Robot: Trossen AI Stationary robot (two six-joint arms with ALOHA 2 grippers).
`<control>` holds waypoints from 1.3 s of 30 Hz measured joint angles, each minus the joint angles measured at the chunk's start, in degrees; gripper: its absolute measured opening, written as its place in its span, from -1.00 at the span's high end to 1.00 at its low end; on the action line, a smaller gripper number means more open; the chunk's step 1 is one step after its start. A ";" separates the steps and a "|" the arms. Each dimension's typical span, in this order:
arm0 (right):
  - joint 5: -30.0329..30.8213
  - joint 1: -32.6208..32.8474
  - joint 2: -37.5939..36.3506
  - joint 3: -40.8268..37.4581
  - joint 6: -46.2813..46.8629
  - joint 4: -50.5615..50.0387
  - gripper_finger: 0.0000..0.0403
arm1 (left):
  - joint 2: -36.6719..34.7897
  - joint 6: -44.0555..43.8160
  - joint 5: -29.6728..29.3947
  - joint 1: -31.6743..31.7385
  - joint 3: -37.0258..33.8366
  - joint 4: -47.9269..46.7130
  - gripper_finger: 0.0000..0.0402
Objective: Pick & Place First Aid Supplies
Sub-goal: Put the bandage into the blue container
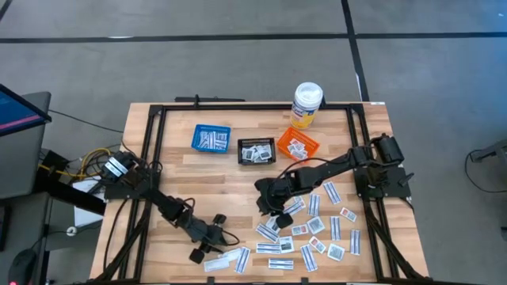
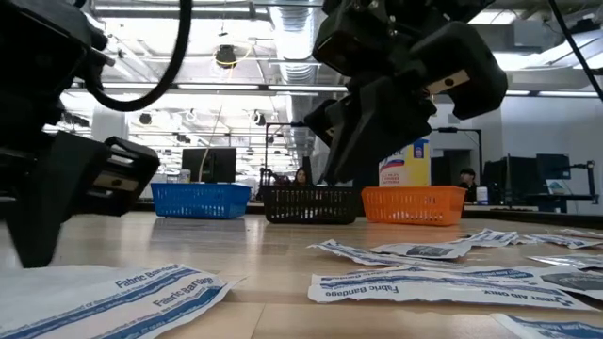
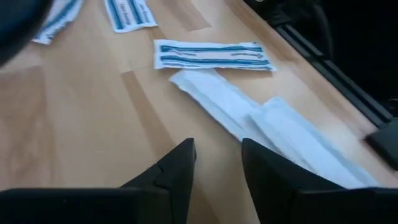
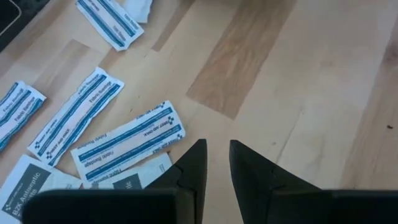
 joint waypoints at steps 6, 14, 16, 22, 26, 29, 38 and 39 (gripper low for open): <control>0.02 -1.16 0.00 0.00 0.02 0.05 0.69 | 1.39 4.70 -4.54 0.16 -0.16 0.29 0.54; 0.01 -1.39 0.00 0.00 0.04 -0.09 0.69 | -5.73 2.75 -11.41 1.58 -0.77 -1.81 0.84; 0.01 -1.39 0.00 0.00 0.08 -0.10 0.69 | -8.04 -1.21 -9.75 1.78 -0.32 -0.24 0.82; 0.00 -1.35 0.00 0.00 0.09 0.00 0.69 | -4.86 -2.11 -3.08 1.32 2.06 -0.55 0.58; 0.02 -1.35 -0.02 0.00 0.17 0.07 0.69 | 0.30 4.11 4.18 1.32 6.18 -1.13 0.44; 0.00 -1.35 -0.02 0.00 0.17 0.07 0.69 | 2.05 5.98 8.47 2.05 7.85 -0.39 0.41; -0.01 -1.35 -0.02 -0.02 0.17 -0.09 0.69 | 2.70 5.36 11.11 5.67 8.09 -7.83 0.48; -0.01 -1.35 -0.02 -0.02 0.15 -0.09 0.69 | 2.67 6.20 11.26 6.06 8.16 -8.76 0.48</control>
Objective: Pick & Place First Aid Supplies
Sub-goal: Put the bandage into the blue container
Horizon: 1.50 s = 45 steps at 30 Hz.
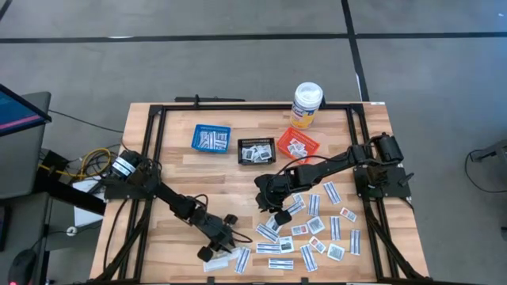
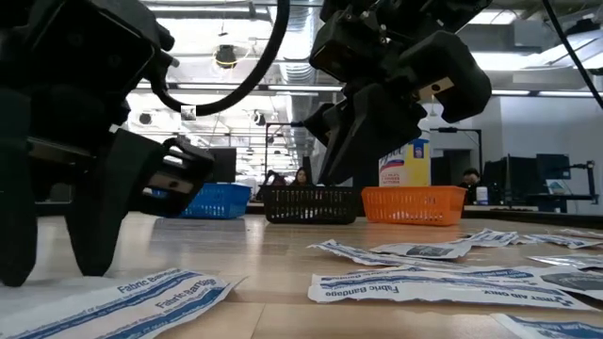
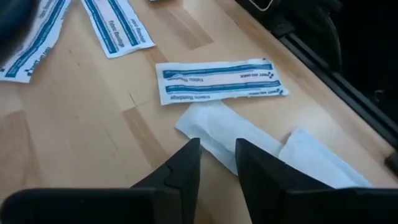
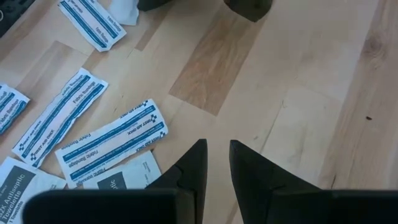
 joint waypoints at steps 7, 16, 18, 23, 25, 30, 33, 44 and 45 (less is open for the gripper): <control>0.01 0.00 0.00 0.00 0.00 -0.01 0.69 | -1.97 5.44 -8.95 1.70 0.03 -6.56 0.49; 0.01 0.00 -0.04 0.00 0.00 0.03 0.69 | -11.16 7.80 -33.07 3.65 -0.37 -27.86 0.49; 0.00 0.00 -0.04 0.00 0.00 0.11 0.69 | -13.62 3.44 -35.32 4.81 -0.55 -33.07 0.49; 0.01 0.00 -0.04 0.00 -0.02 0.48 0.69 | -21.31 -10.05 -28.02 7.82 -0.45 -33.99 0.49; 0.02 -0.02 -0.04 0.00 -0.02 0.63 0.69 | -23.69 -12.07 -26.83 7.75 -0.47 -34.31 0.49; 0.02 -0.02 -0.04 0.00 -0.02 0.80 0.69 | -24.64 -11.98 -26.62 8.01 -1.59 -34.57 0.49; 0.01 -0.02 -0.04 0.00 -0.04 1.17 0.69 | -22.17 -13.30 -26.46 9.37 -4.17 -34.63 0.45; 0.04 -0.52 -0.04 0.00 -0.09 2.08 0.69 | -19.70 -14.94 -24.27 10.93 -6.92 -28.69 0.42; 0.07 -0.52 -0.04 0.00 -0.09 2.05 0.69 | -20.53 -14.93 -24.38 10.89 -6.92 -28.17 0.42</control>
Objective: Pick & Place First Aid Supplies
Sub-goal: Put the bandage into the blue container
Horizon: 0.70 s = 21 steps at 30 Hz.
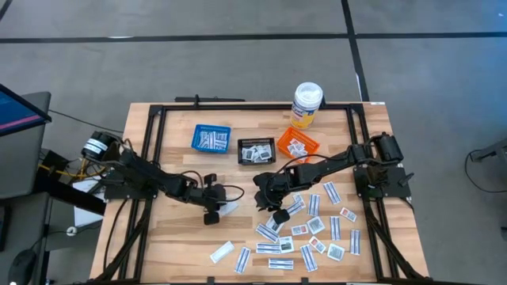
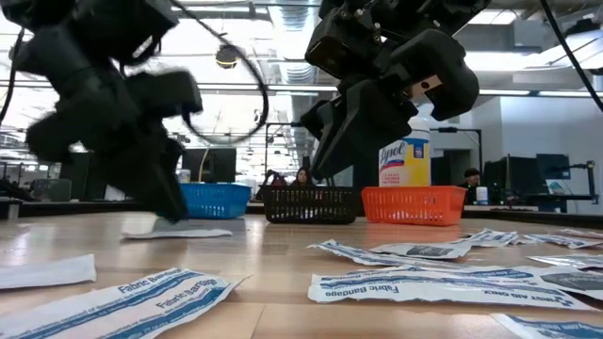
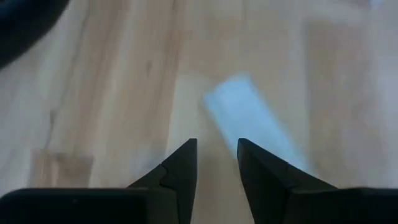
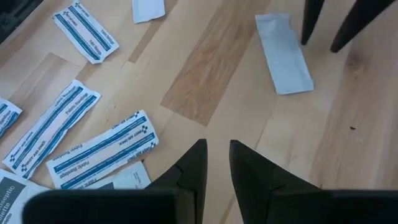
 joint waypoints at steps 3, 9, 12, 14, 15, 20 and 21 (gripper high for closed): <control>0.00 0.03 0.00 0.00 -0.02 0.13 0.69 | -1.55 -0.24 -0.54 0.09 0.07 1.03 0.44; 0.04 -0.28 0.00 -0.01 0.00 1.38 0.69 | 0.35 -2.25 2.68 -0.04 -0.90 1.92 0.45; 0.12 -0.34 0.00 0.00 -0.02 2.07 0.69 | 2.15 -2.95 2.10 -0.26 -1.79 2.98 0.45; 0.12 -0.52 0.00 -0.02 -0.04 3.06 0.69 | 3.23 -2.95 1.92 -0.27 -2.14 3.55 0.45; 0.13 -0.64 0.00 -0.02 -0.04 3.38 0.69 | 3.64 -2.91 1.86 -0.26 -2.19 3.75 0.45; 0.11 -1.52 0.00 -0.02 -0.04 5.12 0.69 | 4.27 0.73 0.58 -0.25 -2.38 3.93 0.59; 0.13 -1.74 0.00 -0.02 -0.04 5.60 0.69 | 4.14 1.60 0.21 -0.15 -2.38 3.89 0.65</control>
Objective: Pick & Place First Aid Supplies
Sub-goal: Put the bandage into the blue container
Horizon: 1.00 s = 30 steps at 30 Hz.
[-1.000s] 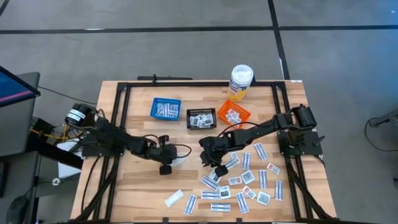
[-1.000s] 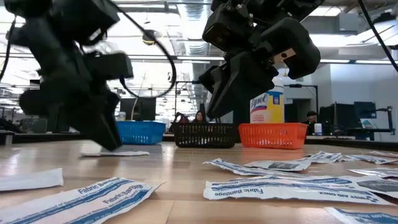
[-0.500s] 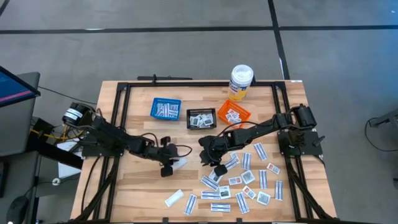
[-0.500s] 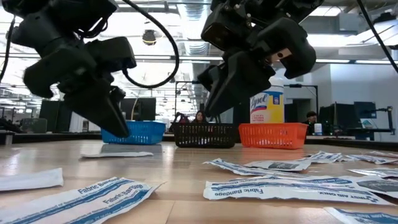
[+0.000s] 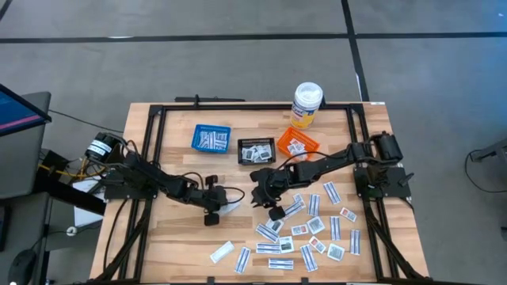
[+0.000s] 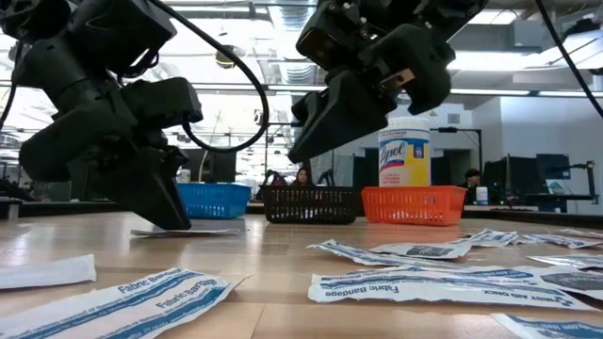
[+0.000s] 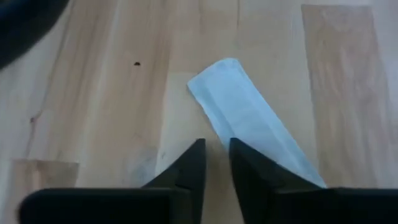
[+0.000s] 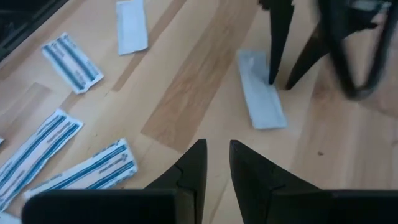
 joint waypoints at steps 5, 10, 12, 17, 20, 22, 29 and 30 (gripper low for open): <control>0.02 -0.91 0.00 0.00 0.01 1.15 0.69 | -0.02 3.46 -0.68 1.79 -0.02 -0.41 0.96; 0.02 -1.28 0.00 0.00 0.02 1.31 0.69 | -0.95 6.16 -10.45 4.06 -0.34 -1.08 0.96; 0.02 -1.28 0.00 0.00 0.02 1.31 0.69 | -2.35 6.29 -11.10 4.80 -0.52 -1.90 0.97; 0.02 -1.28 0.00 0.00 0.02 1.36 0.69 | -5.84 3.20 -4.55 5.28 -0.46 -0.73 0.95; 0.02 -1.26 0.00 0.00 0.04 1.53 0.69 | -6.77 1.44 -3.84 4.70 -0.43 -0.26 0.88; 0.02 -1.26 0.00 0.00 0.04 1.57 0.69 | -6.62 2.08 -3.86 4.65 -0.37 -0.27 0.81; 0.02 -1.23 0.00 0.00 0.07 1.66 0.69 | -3.64 2.37 -7.58 5.49 -0.37 -0.63 0.44; 0.02 -1.23 0.00 0.00 0.07 1.66 0.69 | -3.13 2.31 -7.37 5.69 -0.37 -0.70 0.40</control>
